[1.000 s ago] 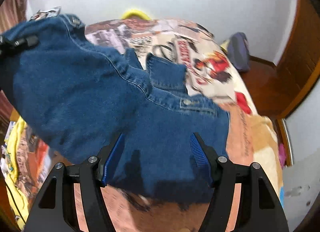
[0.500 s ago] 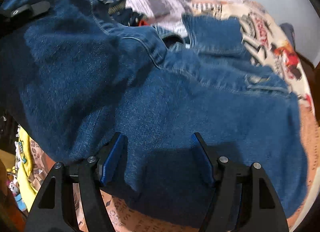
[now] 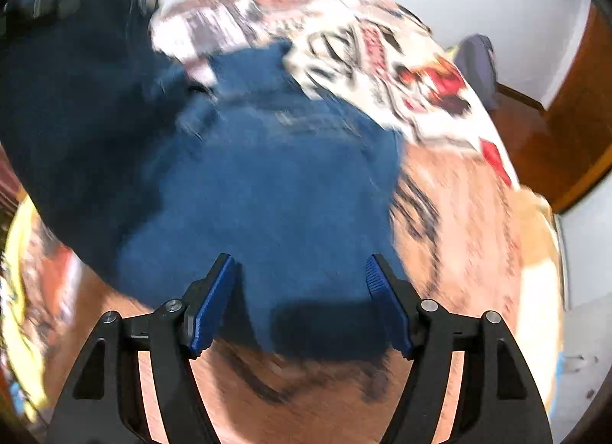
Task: Fold large clothes
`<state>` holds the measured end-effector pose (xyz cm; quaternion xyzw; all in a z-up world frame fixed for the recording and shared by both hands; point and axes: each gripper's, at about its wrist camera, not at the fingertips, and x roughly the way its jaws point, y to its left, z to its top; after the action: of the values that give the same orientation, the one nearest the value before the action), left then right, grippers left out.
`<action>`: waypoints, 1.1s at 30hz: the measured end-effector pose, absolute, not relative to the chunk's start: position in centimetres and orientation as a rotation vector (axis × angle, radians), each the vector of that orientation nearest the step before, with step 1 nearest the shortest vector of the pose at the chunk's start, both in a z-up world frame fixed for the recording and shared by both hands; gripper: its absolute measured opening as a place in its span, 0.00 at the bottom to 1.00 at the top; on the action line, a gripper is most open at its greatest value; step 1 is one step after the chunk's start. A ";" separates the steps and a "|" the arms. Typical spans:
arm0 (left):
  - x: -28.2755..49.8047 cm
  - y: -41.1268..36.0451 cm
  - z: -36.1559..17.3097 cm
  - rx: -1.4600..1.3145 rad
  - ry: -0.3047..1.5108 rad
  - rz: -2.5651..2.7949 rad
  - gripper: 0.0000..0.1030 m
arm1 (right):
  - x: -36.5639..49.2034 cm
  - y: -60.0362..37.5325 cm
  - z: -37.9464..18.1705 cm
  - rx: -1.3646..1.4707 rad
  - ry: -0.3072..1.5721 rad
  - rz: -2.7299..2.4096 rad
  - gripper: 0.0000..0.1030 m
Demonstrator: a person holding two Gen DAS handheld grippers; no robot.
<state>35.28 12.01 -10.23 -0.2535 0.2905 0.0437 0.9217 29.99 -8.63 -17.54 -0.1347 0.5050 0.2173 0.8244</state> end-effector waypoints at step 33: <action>33.3 -5.2 -19.0 0.060 0.984 -0.269 0.77 | 26.9 -21.3 -13.8 -0.006 1.046 0.397 0.69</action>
<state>33.32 -5.18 -18.98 0.0289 0.4710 -0.1287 0.8722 26.89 -21.26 -13.83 -0.0028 0.4963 0.1882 0.8475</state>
